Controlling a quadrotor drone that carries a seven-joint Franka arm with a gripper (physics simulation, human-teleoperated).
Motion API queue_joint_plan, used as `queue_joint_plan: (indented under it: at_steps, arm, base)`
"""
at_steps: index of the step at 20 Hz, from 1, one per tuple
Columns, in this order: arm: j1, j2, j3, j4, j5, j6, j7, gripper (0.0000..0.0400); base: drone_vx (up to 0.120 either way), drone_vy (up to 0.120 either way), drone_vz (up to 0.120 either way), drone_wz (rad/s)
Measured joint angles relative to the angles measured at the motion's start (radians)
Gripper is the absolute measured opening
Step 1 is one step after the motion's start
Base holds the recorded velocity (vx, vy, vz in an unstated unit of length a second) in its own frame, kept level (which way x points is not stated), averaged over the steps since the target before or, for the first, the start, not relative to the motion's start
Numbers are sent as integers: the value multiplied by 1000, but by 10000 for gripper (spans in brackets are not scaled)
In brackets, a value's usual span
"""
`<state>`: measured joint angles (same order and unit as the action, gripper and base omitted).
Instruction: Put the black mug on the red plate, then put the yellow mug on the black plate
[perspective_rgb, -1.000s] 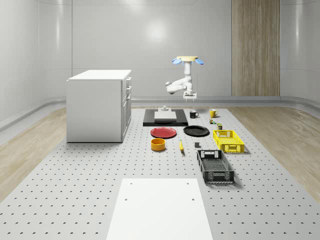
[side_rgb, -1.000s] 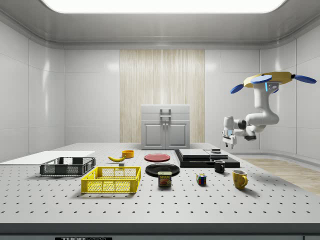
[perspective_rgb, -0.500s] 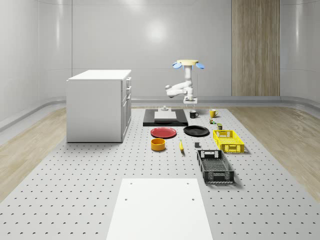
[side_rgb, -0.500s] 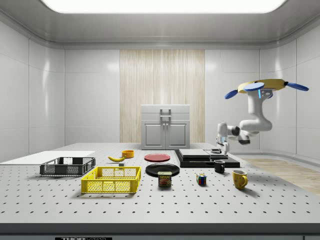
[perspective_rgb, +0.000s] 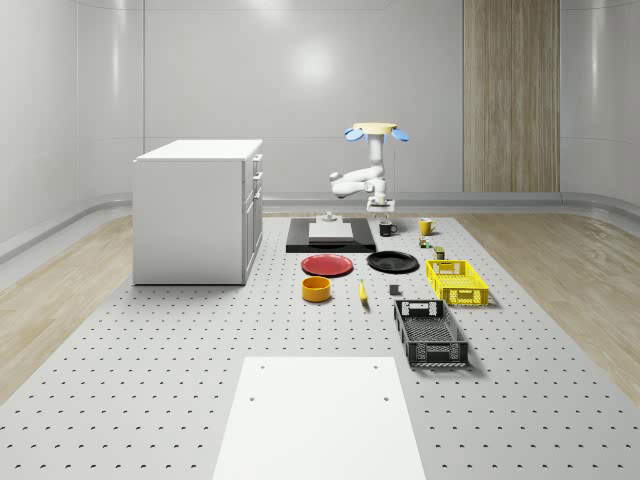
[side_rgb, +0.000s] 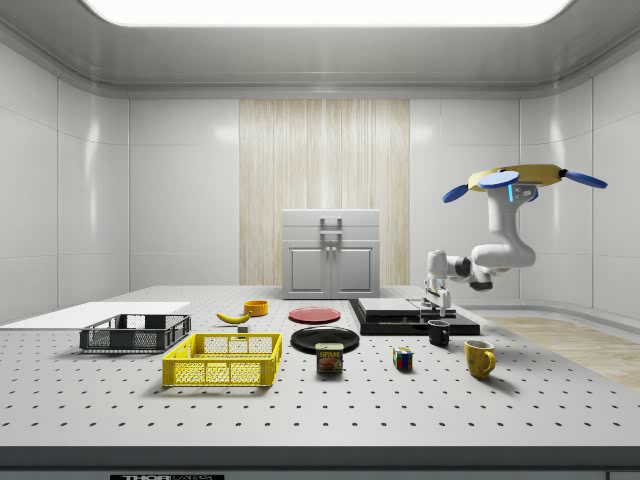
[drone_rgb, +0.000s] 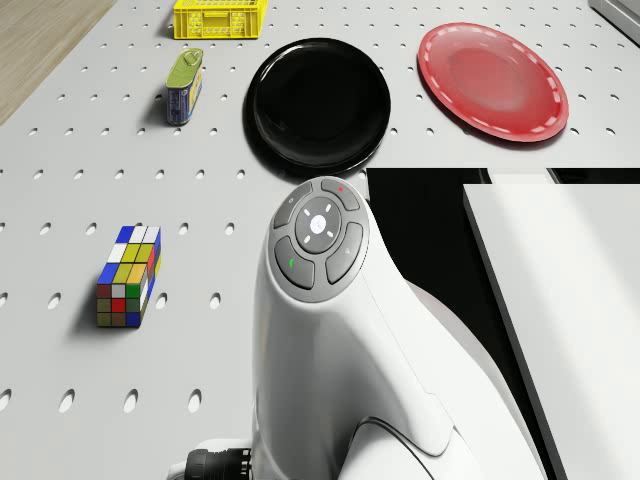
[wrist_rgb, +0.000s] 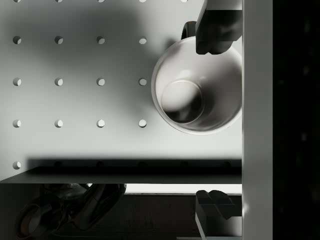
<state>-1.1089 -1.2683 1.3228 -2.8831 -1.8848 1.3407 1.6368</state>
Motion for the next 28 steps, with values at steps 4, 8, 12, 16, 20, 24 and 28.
queue_joint_plan:
  at_steps: [4,8,12,16,20,24,28]
  arm:
    - [0,-23,-29,5,-22,31,-2,400]
    - [0,-44,-67,13,-54,63,-4,400]
    - [-3,-59,-88,20,-72,86,-4,400]
    - [-6,-74,-116,28,-95,110,-5,400]
    - [-10,-85,-134,34,-110,128,-5,400]
    - [-11,-94,-144,38,-117,141,-6,400]
    - [-8,-102,-146,40,-117,150,-10,336]
  base:
    - [0,0,0,0]
    - [0,0,0,0]
    - [0,0,0,0]
    - [0,0,0,0]
    - [0,0,0,0]
    - [0,0,0,0]
    - [0,0,0,0]
